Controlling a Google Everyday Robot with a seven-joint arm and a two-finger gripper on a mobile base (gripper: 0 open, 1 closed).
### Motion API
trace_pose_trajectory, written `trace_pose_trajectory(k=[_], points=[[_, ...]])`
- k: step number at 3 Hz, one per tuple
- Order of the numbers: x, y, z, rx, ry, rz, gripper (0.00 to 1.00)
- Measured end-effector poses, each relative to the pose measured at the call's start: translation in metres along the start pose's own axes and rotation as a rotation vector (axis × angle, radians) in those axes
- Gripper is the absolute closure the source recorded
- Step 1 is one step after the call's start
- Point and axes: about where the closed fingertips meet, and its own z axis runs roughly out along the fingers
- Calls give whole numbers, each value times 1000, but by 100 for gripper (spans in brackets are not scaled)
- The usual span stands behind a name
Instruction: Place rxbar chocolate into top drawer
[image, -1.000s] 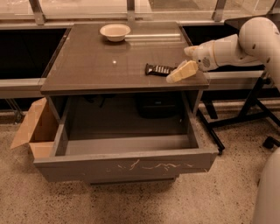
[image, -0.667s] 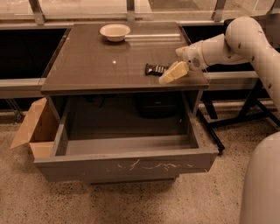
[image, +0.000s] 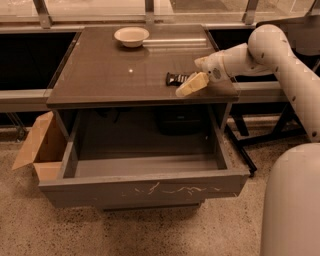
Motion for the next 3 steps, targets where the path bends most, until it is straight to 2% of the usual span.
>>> trace_pose_trajectory(k=[1, 3], points=[[2, -4, 7, -14, -35, 24, 18], [8, -6, 13, -43, -54, 70, 64]])
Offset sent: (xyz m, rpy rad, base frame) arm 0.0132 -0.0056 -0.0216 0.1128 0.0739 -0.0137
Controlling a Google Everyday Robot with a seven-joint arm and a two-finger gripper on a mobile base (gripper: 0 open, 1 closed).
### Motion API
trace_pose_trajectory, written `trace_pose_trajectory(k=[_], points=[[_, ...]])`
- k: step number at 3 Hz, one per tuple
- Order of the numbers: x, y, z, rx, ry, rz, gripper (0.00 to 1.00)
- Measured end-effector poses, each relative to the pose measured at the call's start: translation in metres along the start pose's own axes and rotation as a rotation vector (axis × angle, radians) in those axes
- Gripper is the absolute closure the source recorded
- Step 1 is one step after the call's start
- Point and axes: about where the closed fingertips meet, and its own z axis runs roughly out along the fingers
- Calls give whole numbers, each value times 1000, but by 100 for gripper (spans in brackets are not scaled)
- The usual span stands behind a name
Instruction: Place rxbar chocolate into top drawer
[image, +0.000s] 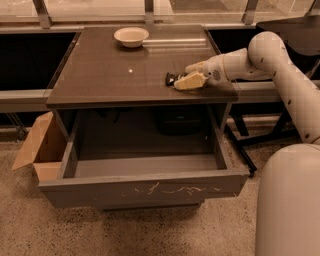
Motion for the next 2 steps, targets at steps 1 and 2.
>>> trace_pose_trajectory(k=[1, 2], points=[[-4, 2, -1, -18, -14, 9, 88], [-28, 13, -13, -40, -66, -30, 100]])
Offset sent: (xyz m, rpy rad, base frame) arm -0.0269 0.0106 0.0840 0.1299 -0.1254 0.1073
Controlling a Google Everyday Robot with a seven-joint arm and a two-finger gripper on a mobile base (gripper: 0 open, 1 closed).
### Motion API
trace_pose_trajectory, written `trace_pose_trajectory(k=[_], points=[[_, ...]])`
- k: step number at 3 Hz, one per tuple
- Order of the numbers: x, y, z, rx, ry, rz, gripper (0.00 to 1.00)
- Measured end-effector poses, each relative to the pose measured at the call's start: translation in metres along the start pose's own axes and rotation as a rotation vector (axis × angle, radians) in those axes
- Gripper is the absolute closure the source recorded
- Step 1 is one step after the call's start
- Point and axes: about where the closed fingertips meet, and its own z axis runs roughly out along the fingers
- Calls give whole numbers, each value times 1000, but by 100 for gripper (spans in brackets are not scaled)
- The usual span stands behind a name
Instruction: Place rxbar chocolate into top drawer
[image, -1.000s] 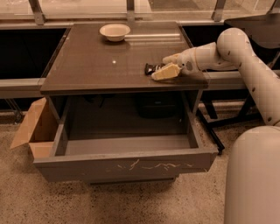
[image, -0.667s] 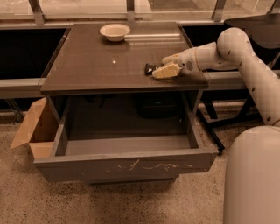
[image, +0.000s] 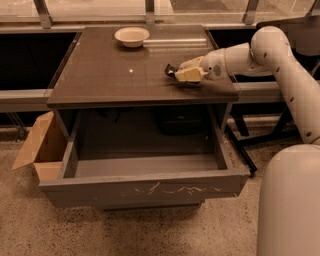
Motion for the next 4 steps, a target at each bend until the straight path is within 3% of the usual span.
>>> trace_pose_trajectory(k=[1, 2, 4], points=[[-42, 17, -20, -19, -78, -89, 100], [-61, 38, -18, -87, -123, -127, 100], [-62, 57, -4, -152, -119, -139, 100]])
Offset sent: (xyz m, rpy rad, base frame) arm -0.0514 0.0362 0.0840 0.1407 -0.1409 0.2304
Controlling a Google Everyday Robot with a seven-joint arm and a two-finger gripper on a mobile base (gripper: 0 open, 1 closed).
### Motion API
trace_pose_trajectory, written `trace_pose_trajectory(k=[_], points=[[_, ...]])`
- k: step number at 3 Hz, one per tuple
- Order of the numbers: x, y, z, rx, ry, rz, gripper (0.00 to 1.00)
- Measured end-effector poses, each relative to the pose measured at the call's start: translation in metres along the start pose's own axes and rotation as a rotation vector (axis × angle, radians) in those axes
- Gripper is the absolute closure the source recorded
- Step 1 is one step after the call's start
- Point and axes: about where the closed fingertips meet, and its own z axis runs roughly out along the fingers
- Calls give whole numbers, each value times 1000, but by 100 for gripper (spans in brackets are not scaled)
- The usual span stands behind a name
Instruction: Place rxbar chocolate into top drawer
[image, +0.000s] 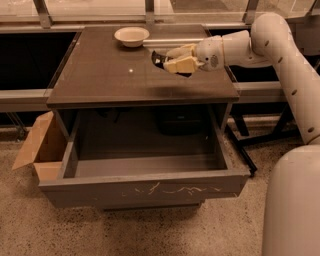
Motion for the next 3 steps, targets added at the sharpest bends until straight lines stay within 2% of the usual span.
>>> trace_pose_trajectory(k=[1, 2, 3], points=[[-12, 41, 30, -99, 16, -48, 100], [-20, 93, 71, -197, 52, -92, 100], [-6, 142, 114, -294, 120, -88, 100]])
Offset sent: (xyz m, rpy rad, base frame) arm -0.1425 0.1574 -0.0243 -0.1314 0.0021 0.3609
